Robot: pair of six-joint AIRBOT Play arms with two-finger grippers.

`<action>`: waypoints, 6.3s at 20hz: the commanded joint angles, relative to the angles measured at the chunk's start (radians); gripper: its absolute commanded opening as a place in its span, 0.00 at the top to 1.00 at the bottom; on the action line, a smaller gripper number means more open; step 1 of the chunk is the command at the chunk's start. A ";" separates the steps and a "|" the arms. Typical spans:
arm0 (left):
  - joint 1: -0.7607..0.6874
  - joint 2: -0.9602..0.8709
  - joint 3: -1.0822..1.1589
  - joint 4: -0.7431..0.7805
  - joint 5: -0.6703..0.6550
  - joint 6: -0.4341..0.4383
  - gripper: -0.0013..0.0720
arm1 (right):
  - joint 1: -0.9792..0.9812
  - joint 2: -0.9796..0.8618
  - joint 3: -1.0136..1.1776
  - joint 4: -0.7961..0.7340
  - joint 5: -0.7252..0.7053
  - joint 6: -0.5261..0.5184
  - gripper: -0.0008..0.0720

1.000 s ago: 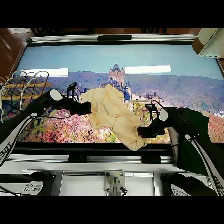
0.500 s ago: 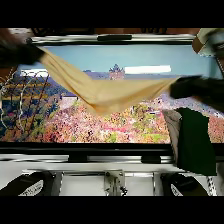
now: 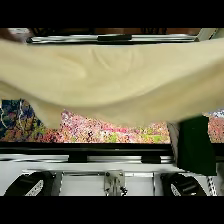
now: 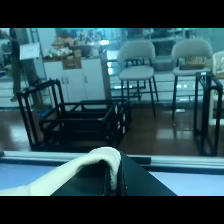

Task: Fold the shirts.

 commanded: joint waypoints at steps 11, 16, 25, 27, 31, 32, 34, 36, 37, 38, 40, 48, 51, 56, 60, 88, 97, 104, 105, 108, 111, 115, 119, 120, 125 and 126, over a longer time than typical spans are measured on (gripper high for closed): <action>0.001 -0.011 -0.964 -0.013 0.040 -0.037 0.94 | 0.000 -0.475 -0.134 -0.362 0.106 0.029 0.89; 0.001 -0.150 -1.153 -0.214 0.384 -0.032 0.94 | 0.000 -0.886 -0.148 -0.344 -0.236 0.406 0.89; 0.002 -0.212 -1.108 -0.183 0.352 0.085 0.94 | 0.000 -0.986 -0.077 0.162 0.177 0.107 0.24; 0.002 -0.212 -1.075 -0.140 0.326 0.085 0.94 | -0.024 -0.887 -0.053 0.201 0.381 0.008 0.24; 0.002 -0.212 -1.055 -0.114 0.315 0.085 0.94 | -0.181 -0.769 -0.093 0.340 0.729 -0.085 0.24; 0.002 -0.212 -1.055 -0.114 0.304 0.085 0.94 | -0.212 -0.740 -0.167 0.380 0.732 -0.063 0.24; 0.001 -0.212 -1.056 -0.111 0.278 0.085 0.94 | -0.231 -0.666 -0.413 0.477 0.621 0.019 0.24; 0.001 -0.212 -1.056 -0.111 0.262 0.085 0.94 | -0.179 -0.610 -0.684 0.644 0.413 0.102 0.24; 0.001 -0.212 -1.056 -0.111 0.259 0.085 0.94 | -0.132 -0.597 -0.797 0.721 0.297 0.106 0.24; 0.001 -0.212 -1.056 -0.111 0.259 0.085 0.94 | -0.079 -0.594 -0.879 0.764 0.196 0.127 0.24; 0.001 -0.212 -1.056 -0.111 0.259 0.085 0.94 | 0.033 -0.595 -0.976 0.858 0.010 0.190 0.24; 0.001 -0.212 -1.056 -0.111 0.259 0.085 0.94 | 0.267 -0.702 -0.991 0.961 -0.325 0.274 0.24; 0.001 -0.212 -1.056 -0.112 0.259 0.085 0.94 | 0.294 -0.713 -0.991 1.014 -0.420 0.269 0.24; 0.002 -0.212 -1.056 -0.111 0.259 0.087 0.94 | 0.291 -0.709 -0.959 1.078 -0.406 0.158 0.89; 0.002 -0.211 -0.955 -0.060 0.141 0.137 0.94 | 0.194 -0.558 -0.761 0.952 -0.284 -0.094 0.89; 0.001 -0.375 -0.336 0.010 0.017 0.084 0.94 | -0.207 -0.511 -0.060 0.232 0.257 -0.074 0.89; 0.001 -0.916 -0.349 -0.200 0.275 0.031 0.94 | -0.199 -1.085 -0.068 0.579 -0.131 0.112 0.89; 0.061 -0.958 -0.260 -0.211 0.007 0.021 0.24 | -0.206 -1.086 -0.057 0.638 -0.066 0.029 0.29; 0.096 -0.948 -0.218 -0.207 -0.085 0.036 0.24 | -0.234 -1.044 -0.049 0.637 -0.008 -0.007 0.29; 0.233 -0.870 -0.195 -0.208 -0.309 0.128 0.24 | -0.324 -0.906 -0.045 0.583 0.262 -0.101 0.29; 0.382 -0.755 -0.382 -0.229 -0.354 0.135 0.24 | -0.362 -0.823 -0.047 0.430 0.566 -0.192 0.29; 0.515 -0.663 -0.752 -0.235 -0.267 0.165 0.24 | -0.362 -0.756 -0.101 0.448 0.663 -0.236 0.29; 0.546 -0.664 -0.932 -0.237 -0.106 0.202 0.24 | -0.362 -0.741 -0.138 0.465 0.644 -0.232 0.29; 0.546 -0.664 -0.956 -0.238 -0.069 0.202 0.24 | -0.362 -0.741 -0.140 0.465 0.639 -0.231 0.29; 0.546 -0.688 -1.032 -0.303 0.003 0.250 0.24 | -0.362 -0.741 -0.140 0.469 0.636 -0.209 0.29; 0.545 -0.693 -1.043 -0.328 0.025 0.250 0.24 | -0.362 -0.741 -0.140 0.469 0.636 -0.206 0.29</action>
